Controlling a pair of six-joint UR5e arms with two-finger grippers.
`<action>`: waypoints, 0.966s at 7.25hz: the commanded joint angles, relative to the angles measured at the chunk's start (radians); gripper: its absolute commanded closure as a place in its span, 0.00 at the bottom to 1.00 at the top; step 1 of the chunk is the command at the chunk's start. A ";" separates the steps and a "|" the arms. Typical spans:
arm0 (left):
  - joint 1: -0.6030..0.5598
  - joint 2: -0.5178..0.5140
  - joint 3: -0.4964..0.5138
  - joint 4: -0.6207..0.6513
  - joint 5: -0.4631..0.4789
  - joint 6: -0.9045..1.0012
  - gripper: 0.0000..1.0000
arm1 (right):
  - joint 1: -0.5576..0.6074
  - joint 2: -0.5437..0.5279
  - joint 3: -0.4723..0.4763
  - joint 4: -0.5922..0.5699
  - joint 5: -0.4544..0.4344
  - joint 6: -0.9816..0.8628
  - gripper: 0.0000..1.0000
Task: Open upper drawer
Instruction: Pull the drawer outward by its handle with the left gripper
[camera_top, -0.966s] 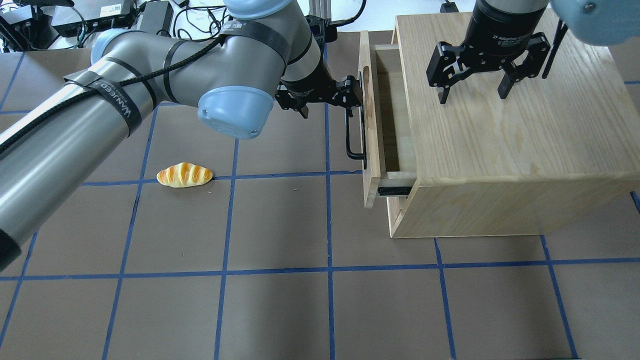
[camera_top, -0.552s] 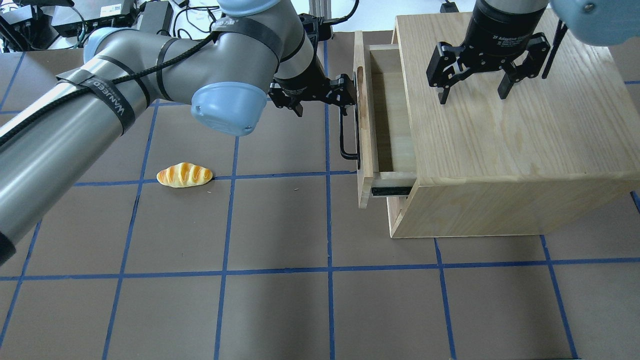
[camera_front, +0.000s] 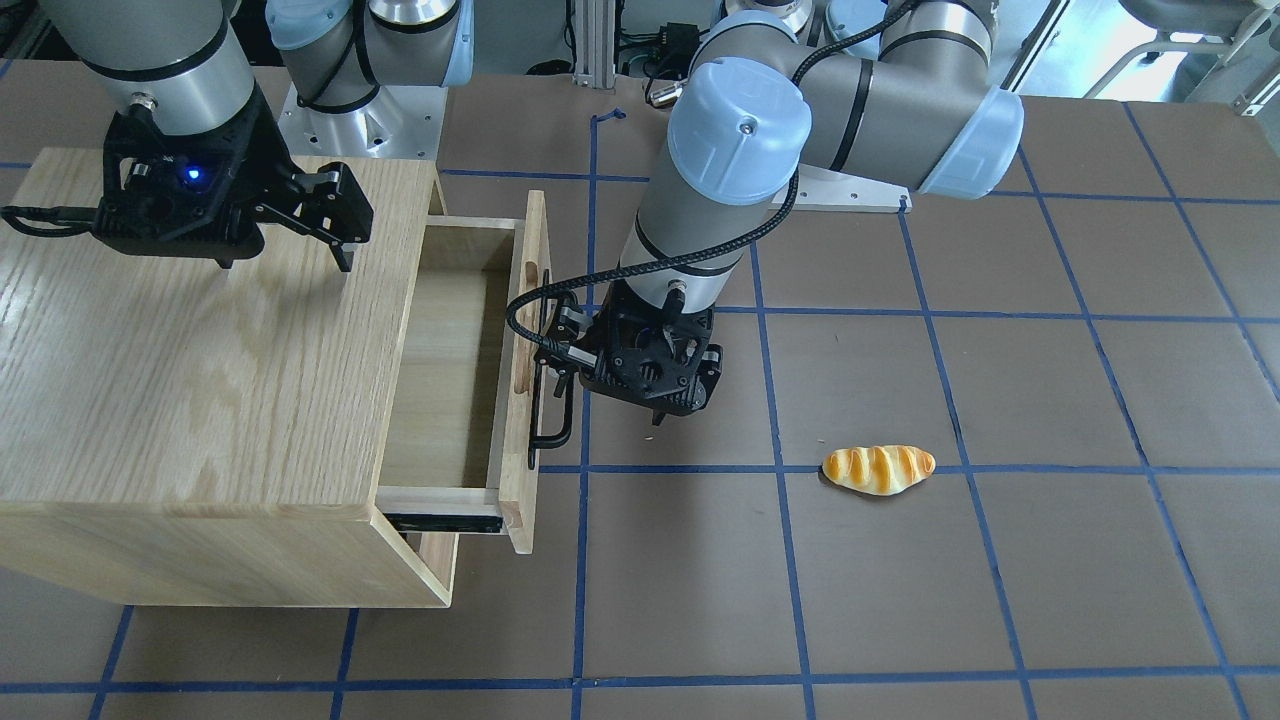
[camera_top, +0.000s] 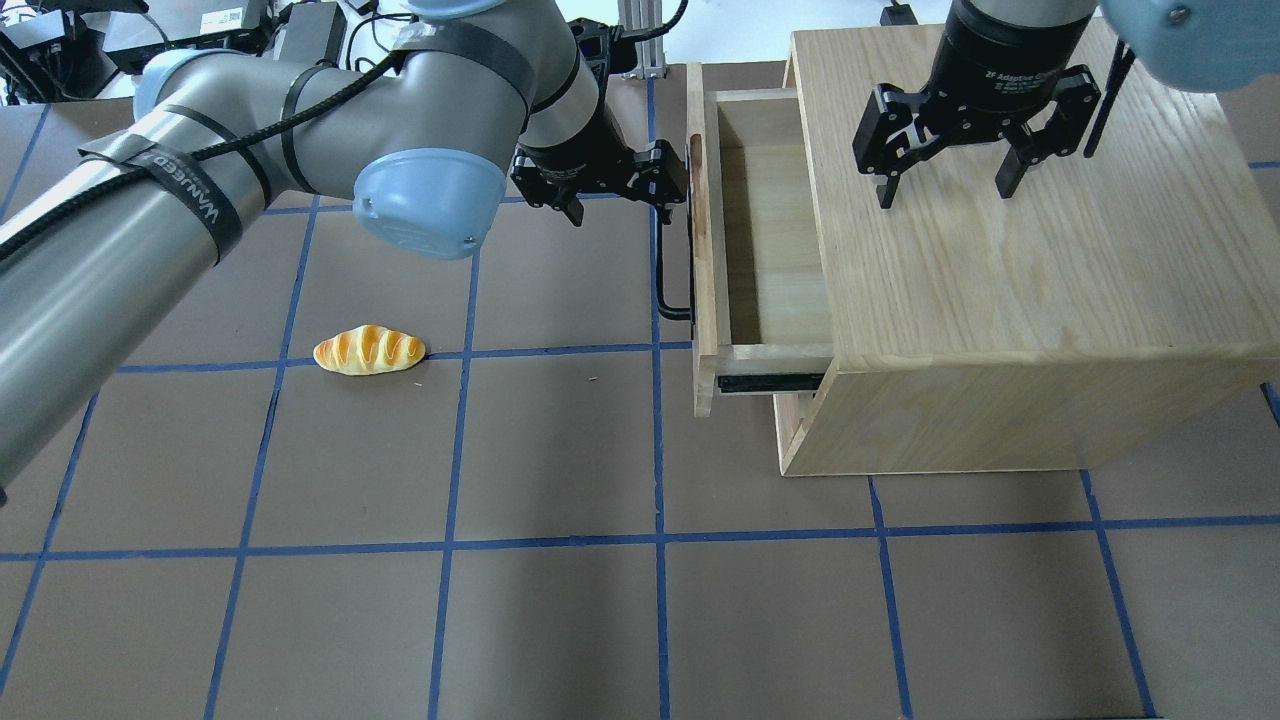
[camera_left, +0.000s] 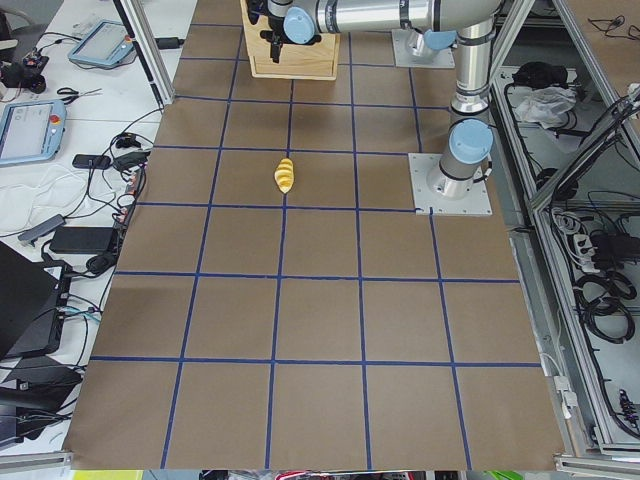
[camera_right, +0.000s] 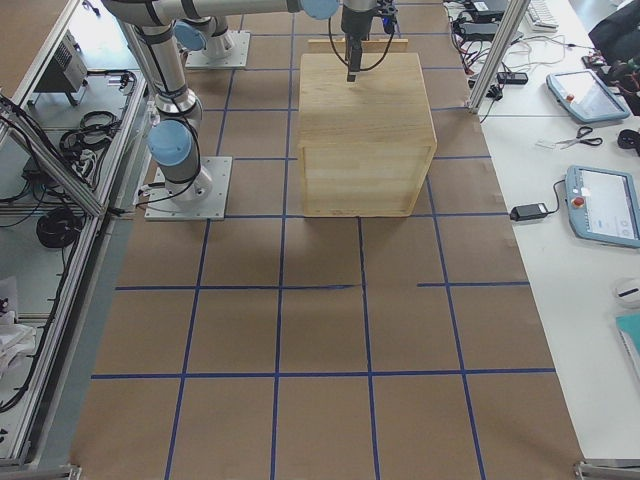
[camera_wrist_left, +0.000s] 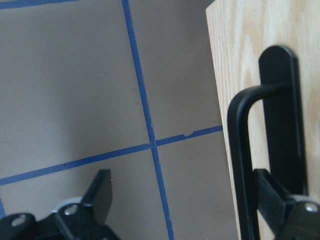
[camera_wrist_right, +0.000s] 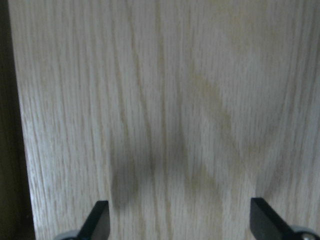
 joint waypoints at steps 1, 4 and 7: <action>0.011 0.006 0.000 -0.021 0.012 0.023 0.00 | 0.000 0.000 -0.001 0.000 0.000 -0.001 0.00; 0.025 0.013 0.000 -0.043 0.035 0.042 0.00 | 0.000 0.000 0.001 0.000 0.000 -0.001 0.00; 0.040 0.018 0.000 -0.053 0.040 0.066 0.00 | 0.000 0.000 -0.001 0.000 0.000 0.001 0.00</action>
